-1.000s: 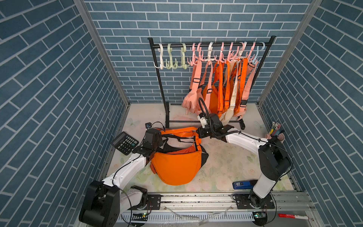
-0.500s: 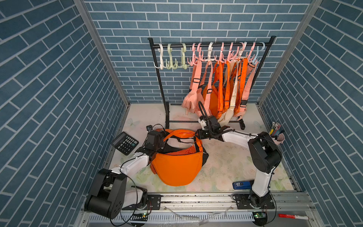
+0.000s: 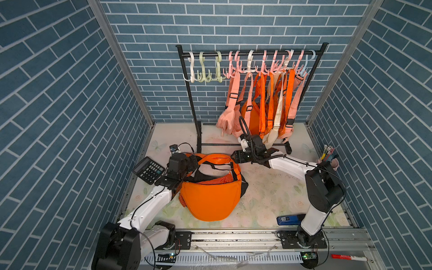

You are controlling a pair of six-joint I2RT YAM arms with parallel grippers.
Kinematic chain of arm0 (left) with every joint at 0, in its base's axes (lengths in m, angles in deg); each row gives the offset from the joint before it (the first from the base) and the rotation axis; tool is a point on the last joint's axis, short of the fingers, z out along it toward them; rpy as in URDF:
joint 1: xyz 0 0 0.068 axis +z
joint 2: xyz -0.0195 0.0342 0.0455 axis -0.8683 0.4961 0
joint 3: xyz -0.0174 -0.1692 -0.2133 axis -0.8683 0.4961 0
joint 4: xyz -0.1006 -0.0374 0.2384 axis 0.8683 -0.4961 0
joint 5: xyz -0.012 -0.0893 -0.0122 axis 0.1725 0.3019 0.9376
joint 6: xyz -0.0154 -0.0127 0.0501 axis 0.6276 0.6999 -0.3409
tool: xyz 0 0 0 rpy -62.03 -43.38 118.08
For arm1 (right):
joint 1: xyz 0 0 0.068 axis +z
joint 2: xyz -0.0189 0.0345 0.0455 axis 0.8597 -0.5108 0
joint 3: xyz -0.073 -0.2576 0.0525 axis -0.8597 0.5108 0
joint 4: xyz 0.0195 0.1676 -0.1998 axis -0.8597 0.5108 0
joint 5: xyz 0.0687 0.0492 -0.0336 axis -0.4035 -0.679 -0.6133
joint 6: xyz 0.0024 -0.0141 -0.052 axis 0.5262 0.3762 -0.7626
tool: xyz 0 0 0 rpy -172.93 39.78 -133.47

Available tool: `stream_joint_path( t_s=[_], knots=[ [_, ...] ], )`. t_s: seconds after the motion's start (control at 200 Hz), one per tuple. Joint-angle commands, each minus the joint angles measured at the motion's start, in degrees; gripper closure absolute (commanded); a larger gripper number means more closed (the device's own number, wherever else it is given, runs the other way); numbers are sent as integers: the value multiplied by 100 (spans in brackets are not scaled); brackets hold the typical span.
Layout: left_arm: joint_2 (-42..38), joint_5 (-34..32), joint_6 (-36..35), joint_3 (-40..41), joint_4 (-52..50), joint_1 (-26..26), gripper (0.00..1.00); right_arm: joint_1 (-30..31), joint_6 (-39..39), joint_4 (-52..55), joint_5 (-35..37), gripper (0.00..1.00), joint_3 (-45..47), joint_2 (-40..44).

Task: Take the bag off the hook
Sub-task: Place the bag inside the bag.

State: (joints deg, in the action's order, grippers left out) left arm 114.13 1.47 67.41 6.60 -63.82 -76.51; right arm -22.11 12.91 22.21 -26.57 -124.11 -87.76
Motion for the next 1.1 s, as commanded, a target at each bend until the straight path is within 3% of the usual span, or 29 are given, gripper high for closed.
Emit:
stream_joint_path(
  t_s=[0.0,0.22,0.475,0.695,0.91,1.095],
  knots=[
    [-432,199,78,-289,-588,10,1,-8,-220,458,223,27,-33,597],
    [-1174,412,-226,-1042,-1524,-1,1,-7,-389,1155,462,35,-241,1218],
    [-1480,561,-962,-1950,-2517,8,1,-7,-470,1568,612,35,-568,1594],
    [-1217,879,-1722,-2699,-3081,-1,1,-11,-543,1920,573,33,-1163,1576],
    [-1425,1175,-1595,-2058,-2512,-1,1,-58,-562,1996,551,32,-1970,1152],
    [-1484,1137,-1694,-2006,-2711,8,1,-194,-135,1758,387,27,-2838,473]
  ],
)
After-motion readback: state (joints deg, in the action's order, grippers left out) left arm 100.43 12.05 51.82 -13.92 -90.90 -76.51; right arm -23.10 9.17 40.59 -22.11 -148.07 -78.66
